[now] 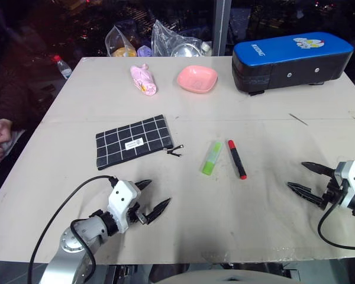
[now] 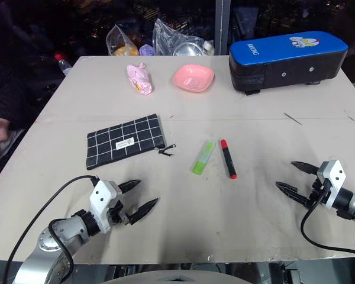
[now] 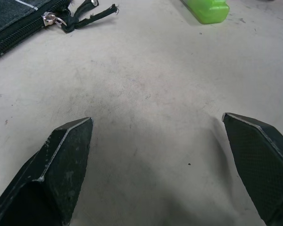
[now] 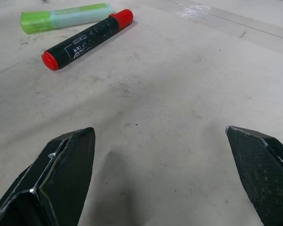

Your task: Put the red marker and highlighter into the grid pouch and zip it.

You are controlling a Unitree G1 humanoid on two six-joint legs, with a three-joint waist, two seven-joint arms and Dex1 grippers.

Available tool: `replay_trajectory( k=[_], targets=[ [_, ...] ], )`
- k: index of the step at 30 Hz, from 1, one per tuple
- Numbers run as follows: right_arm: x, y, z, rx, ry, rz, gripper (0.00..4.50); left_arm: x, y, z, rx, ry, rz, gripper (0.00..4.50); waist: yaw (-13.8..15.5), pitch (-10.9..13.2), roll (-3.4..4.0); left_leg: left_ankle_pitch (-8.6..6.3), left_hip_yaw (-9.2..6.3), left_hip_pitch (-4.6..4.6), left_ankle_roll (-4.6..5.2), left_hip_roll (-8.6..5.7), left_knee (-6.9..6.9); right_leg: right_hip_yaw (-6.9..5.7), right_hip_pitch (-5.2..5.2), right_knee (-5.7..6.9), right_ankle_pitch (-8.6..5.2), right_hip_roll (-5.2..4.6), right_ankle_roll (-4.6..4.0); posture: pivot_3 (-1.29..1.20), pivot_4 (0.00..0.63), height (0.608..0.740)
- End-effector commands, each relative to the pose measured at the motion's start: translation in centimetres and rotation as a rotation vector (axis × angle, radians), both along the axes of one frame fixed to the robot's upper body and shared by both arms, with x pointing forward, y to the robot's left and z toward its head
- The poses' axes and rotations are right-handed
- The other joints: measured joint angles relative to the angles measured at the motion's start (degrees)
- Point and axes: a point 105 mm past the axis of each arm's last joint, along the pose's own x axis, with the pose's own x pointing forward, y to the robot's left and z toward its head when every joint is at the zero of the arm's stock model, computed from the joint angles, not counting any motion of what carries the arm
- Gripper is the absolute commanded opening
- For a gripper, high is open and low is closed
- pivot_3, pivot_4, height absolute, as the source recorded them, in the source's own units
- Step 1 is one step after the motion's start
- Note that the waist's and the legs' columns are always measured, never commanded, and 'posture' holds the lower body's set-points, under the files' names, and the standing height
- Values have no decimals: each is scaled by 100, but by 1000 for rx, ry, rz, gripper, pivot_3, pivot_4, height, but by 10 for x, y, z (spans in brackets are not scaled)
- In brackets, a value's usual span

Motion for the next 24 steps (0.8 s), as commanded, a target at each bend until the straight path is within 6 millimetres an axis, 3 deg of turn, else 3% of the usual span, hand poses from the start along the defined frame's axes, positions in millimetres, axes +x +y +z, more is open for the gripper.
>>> replay_trajectory(
  k=[1, 13, 21, 24],
  targets=[
    [1, -4, 12, -8, -52, 1, 4481, 2, 1, 4, 6, -31, -2, 4500, 0, 0, 0, 0, 0, 0, 0, 0, 0, 0, 0, 0, 0, 0, 0, 0, 150, 726],
    [-2, 0, 11, -2, -64, 12, 4481, 3, 5, 3, 1, -32, -10, 4500, 1, 0, 0, 0, 0, 0, 0, 0, 0, 0, 1, 0, 0, 0, 0, 0, 150, 726],
    [-1, 33, 23, 74, -115, 123, 4481, 10, 32, 9, 45, -78, 28, 4500, -1, 0, 0, 0, -1, 0, 0, 2, 0, -1, 1, 0, 0, 2, 0, 0, 150, 726],
    [2, 54, 42, 149, -166, 175, 4481, 17, 55, 16, 78, -114, 75, 4500, -4, 0, 0, 0, -1, 0, 0, 3, 0, -1, -2, 0, 0, 2, 0, 0, 150, 726]
  ],
)
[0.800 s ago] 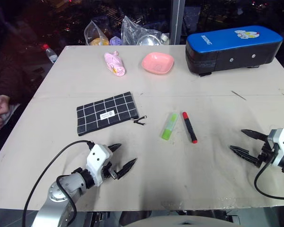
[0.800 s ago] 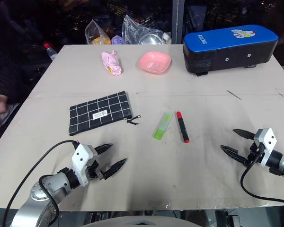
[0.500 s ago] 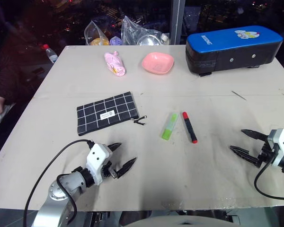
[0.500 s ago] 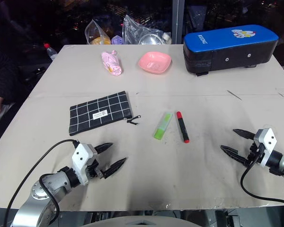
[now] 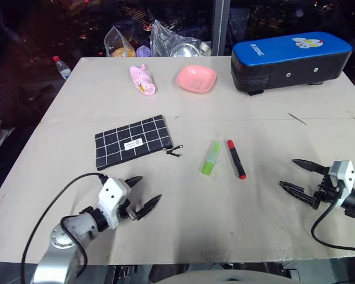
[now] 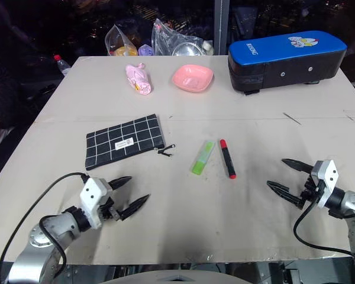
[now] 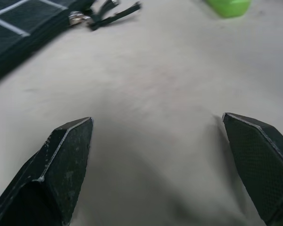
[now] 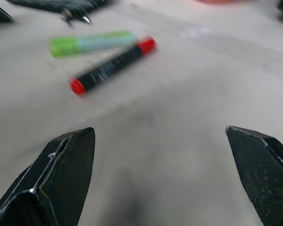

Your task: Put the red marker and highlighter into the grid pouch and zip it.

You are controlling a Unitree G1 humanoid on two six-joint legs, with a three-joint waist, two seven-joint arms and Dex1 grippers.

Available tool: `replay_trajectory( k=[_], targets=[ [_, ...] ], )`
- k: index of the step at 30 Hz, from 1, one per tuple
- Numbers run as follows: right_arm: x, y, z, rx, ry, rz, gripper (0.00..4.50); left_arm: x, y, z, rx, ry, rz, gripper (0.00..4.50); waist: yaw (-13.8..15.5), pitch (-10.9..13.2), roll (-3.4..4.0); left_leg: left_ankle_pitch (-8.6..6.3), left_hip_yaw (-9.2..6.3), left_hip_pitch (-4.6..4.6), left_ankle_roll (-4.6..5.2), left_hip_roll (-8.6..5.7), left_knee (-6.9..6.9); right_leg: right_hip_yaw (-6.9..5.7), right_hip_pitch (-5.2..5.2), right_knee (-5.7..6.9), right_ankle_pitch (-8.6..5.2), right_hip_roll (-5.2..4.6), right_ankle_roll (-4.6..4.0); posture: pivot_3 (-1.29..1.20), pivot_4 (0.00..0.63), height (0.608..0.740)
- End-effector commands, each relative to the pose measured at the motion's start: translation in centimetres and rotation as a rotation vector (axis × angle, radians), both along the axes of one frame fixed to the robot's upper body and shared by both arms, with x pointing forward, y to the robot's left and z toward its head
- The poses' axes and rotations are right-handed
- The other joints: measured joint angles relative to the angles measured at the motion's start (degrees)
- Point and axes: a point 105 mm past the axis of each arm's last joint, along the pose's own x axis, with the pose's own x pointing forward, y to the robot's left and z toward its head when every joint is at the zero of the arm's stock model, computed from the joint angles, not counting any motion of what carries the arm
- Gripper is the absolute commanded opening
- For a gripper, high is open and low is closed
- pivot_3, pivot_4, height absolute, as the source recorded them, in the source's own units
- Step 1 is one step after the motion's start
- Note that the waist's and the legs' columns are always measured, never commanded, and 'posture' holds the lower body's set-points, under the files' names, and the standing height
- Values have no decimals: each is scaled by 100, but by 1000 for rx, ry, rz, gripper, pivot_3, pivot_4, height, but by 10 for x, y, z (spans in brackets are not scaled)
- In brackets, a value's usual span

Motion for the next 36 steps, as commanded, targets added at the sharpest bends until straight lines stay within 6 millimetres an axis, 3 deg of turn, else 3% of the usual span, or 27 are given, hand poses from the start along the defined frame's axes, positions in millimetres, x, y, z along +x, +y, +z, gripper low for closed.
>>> replay_trajectory(
  k=[1, 5, 10, 17, 30, 36],
  targets=[
    [3, 28, 33, 76, -99, 85, 4481, 7, 32, 16, 46, -77, 51, 4500, 1, 0, 0, 0, 0, 0, 0, 1, 0, 1, -1, 0, 0, 0, 0, 0, 150, 726],
    [4, 52, 54, 135, -149, 149, 4481, 14, 76, 28, 126, -133, 106, 4500, 2, 3, -6, -1, -4, -2, -2, 3, -1, 1, -3, 0, 0, -1, 0, 0, 150, 726],
    [5, 66, 62, 156, -163, 179, 4481, 32, 124, 48, 289, -201, 199, 4500, 34, 10, -22, -7, -12, -11, -11, 1, -1, 6, -4, -8, 1, -9, -1, 0, 150, 726],
    [5, 68, 62, 158, -165, 184, 4481, 42, 153, 60, 508, -258, 150, 4500, -11, 11, -35, -14, -5, -12, -24, -1, -15, 17, -14, -11, 3, -15, -3, 0, 150, 726],
    [3, 71, 64, 157, -177, 182, 4481, 60, 161, 65, 916, -420, -6, 4500, -4, 4, -46, -12, 6, -35, -22, 0, -34, 26, -47, -10, 6, -19, -4, 0, 150, 726],
    [2, 71, 63, 159, -179, 180, 4481, 69, 137, 59, 1035, -542, -174, 4500, 24, 3, -44, -12, 6, -36, -24, -1, -33, 20, -49, -5, 19, -17, 20, 0, 150, 726]
  ],
)
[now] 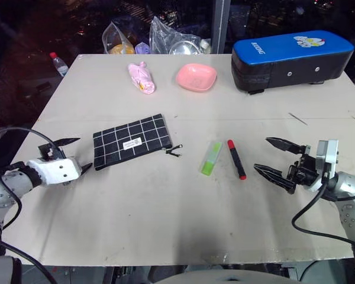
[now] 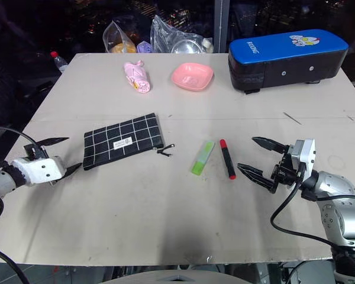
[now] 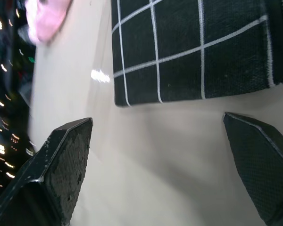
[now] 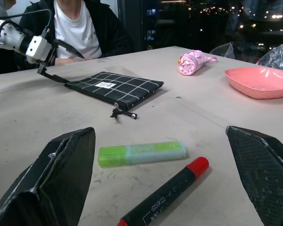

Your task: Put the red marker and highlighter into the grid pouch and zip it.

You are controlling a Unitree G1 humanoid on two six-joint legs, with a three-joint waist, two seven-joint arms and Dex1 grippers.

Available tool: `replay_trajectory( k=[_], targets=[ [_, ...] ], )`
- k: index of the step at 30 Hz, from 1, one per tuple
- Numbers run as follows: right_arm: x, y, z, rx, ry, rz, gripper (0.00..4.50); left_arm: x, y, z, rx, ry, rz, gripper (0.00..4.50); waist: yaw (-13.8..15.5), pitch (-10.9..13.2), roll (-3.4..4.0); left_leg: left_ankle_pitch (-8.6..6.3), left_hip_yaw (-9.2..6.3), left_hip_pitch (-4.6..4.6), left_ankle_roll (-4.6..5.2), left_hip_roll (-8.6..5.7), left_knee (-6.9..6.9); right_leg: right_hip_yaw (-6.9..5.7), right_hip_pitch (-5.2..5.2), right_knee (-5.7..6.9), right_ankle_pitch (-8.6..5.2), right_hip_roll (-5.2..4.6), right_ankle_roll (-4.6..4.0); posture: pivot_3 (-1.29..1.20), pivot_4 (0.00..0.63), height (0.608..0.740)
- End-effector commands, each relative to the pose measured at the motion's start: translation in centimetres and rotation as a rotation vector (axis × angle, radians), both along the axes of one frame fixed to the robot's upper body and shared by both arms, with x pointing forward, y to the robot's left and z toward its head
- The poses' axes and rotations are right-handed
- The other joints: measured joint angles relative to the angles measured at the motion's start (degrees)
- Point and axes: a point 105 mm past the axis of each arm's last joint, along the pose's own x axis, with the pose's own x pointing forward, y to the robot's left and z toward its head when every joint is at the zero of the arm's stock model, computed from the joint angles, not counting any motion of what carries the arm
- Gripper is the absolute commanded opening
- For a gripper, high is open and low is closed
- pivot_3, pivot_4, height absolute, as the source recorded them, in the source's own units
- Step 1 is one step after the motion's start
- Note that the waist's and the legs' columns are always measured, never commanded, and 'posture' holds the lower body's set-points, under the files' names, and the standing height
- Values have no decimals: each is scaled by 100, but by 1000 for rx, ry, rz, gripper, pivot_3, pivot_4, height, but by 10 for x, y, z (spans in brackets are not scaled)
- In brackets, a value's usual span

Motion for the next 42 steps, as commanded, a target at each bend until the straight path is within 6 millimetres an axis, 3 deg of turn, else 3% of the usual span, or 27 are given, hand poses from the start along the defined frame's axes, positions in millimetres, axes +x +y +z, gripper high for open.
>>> replay_trajectory(
  k=[1, 7, 12, 17, 28, 32, 42],
  targets=[
    [-4, 3, 11, 2, -51, 12, 4481, 5, -18, 0, 65, -51, -113, 4500, 28, -2, 3, 1, 1, 0, 0, -2, 0, -2, 1, 0, 1, -1, 1, 0, 150, 726],
    [-5, 5, 11, 10, -54, 9, 4481, 15, -54, 5, 47, -156, -266, 4500, 63, -4, 0, 10, 6, -5, 16, -7, 10, -22, 2, 2, 3, -2, 6, 0, 150, 726],
    [-6, 5, 11, 10, -54, 2, 4481, 7, -79, -9, -8, -130, -380, 4500, 11, -5, 0, 14, 9, -5, 23, -8, 11, -19, 2, 14, 4, 3, 9, 0, 150, 726],
    [-5, 6, 11, 11, -56, -2, 4481, 6, -86, -14, -33, -118, -397, 4500, -13, -5, 0, 14, 13, 5, 24, -8, 22, -17, 1, 44, 3, 8, 10, 0, 150, 726],
    [-4, 7, 10, 8, -53, 3, 4481, 31, -115, -6, -195, -233, -332, 4500, -1, -5, -2, 14, 11, 8, 25, -10, 76, -18, 11, 85, 1, 40, 13, 0, 150, 726],
    [-5, 7, 8, -1, -45, 13, 4481, 39, -129, -10, -177, -229, -339, 4500, -5, -5, -2, 15, 11, 8, 25, -9, 76, -18, 11, 86, 2, 43, 12, 0, 150, 726],
    [-3, 7, 7, -11, -50, 4, 4481, 65, -140, -11, -128, -268, -247, 4500, 8, -5, -3, 15, 10, 10, 25, -11, 82, -18, 13, 92, 2, 48, 13, 0, 150, 726]
  ],
)
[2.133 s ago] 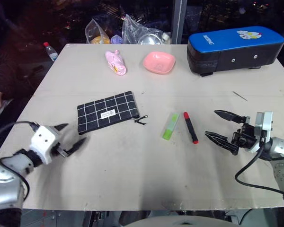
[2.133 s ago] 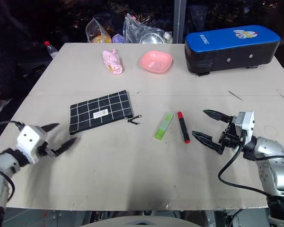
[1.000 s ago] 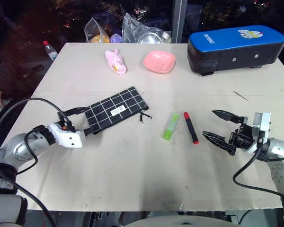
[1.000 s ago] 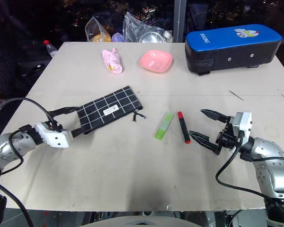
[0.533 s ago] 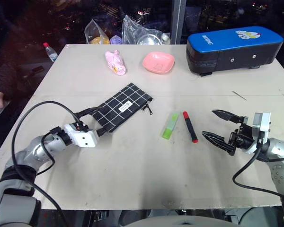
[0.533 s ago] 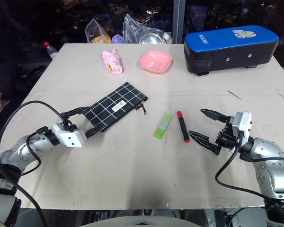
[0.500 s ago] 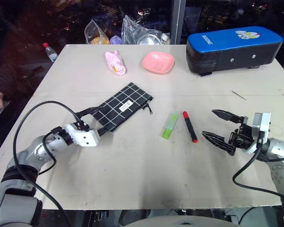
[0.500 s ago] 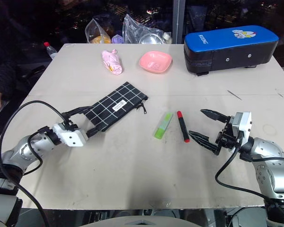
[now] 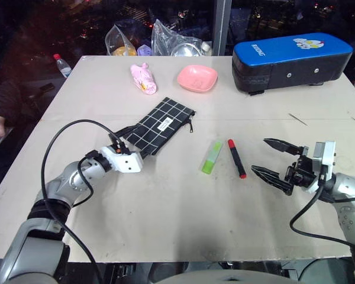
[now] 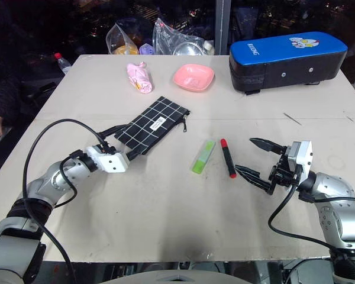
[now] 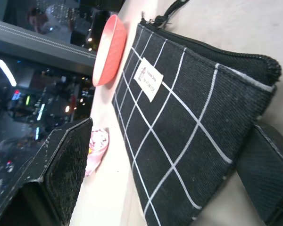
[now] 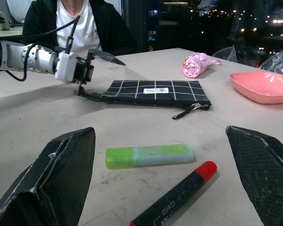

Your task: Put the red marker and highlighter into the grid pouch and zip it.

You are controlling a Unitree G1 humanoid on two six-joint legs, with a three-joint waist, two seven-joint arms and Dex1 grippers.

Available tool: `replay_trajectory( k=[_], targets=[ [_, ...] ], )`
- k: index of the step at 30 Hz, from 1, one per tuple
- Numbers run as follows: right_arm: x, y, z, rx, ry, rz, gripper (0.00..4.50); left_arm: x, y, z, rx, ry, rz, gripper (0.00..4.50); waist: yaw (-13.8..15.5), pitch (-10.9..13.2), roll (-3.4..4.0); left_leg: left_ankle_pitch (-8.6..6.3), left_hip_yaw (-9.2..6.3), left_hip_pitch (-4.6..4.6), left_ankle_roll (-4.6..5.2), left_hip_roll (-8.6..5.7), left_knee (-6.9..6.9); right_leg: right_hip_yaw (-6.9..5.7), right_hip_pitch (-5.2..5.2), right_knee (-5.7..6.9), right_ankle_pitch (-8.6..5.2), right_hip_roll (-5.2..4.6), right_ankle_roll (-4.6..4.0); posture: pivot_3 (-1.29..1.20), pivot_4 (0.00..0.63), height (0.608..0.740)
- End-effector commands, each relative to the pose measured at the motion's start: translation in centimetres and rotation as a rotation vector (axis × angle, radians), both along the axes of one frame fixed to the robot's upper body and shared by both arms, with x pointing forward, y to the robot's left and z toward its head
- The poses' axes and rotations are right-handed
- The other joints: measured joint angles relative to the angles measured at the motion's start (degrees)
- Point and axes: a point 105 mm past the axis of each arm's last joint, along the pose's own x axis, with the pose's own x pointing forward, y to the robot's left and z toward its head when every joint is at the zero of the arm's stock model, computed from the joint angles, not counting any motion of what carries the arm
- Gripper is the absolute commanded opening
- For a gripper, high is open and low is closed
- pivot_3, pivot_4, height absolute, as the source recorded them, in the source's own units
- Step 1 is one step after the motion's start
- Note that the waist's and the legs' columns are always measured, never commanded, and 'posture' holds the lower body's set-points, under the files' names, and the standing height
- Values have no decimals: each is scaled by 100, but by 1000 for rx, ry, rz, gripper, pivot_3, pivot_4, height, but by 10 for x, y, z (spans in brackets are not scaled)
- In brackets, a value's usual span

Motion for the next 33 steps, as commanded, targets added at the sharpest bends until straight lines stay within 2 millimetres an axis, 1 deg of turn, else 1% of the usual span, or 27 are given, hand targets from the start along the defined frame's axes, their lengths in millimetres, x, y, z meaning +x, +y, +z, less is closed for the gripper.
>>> replay_trajectory(
  k=[1, 6, 9, 11, 14, 17, 21, 33],
  targets=[
    [0, 1, 7, 5, -40, 5, 4481, 11, -6, 0, 11, -18, 38, 4500, 0, 0, 0, 0, 0, 1, 0, 0, 1, 0, 1, 1, 0, 0, 0, 0, 150, 726],
    [1, 2, 7, 7, -44, 3, 4481, 22, -14, 0, 20, -32, 58, 4500, -7, 0, 0, 0, -1, 2, 0, -1, 6, 0, 3, 6, 0, 3, 0, 0, 150, 726],
    [2, 3, 7, 9, -46, 2, 4481, 26, -22, 0, 36, -40, 38, 4500, -5, 0, -1, 0, -1, 2, 0, -1, 6, 0, 3, 6, 0, 3, 0, 0, 150, 726],
    [3, 3, 7, 9, -47, 1, 4481, 29, -24, 0, 30, -44, 35, 4500, 0, 0, -1, 0, -1, 2, 0, -1, 6, 0, 3, 6, 0, 4, 0, 0, 150, 726],
    [2, 2, 7, 8, -48, -2, 4500, 29, -26, 1, 26, -58, 20, 3640, -17, 0, -1, 0, -1, 2, 0, -2, 7, 1, 3, 6, 0, 3, 0, 0, 150, 726],
    [2, 1, 5, 5, -44, -10, 4500, 26, -26, 0, 33, -77, 0, 2364, -18, 1, -3, 0, -2, 2, 0, -1, 6, 1, 2, 6, 0, 5, 0, 0, 150, 726],
    [1, 1, 3, 7, -41, -14, 4500, 23, -27, 0, 39, -103, -16, 2364, -14, 2, -4, 0, -2, 2, 0, -1, 6, 1, 2, 6, 0, 4, 0, 0, 150, 726],
    [1, 4, 1, 13, -39, -12, 4500, 18, -35, 5, 41, -192, -65, 2364, -16, 2, -4, 0, -2, 1, 0, -1, 6, 1, 1, 6, 0, 3, 0, 0, 150, 726]
  ],
)
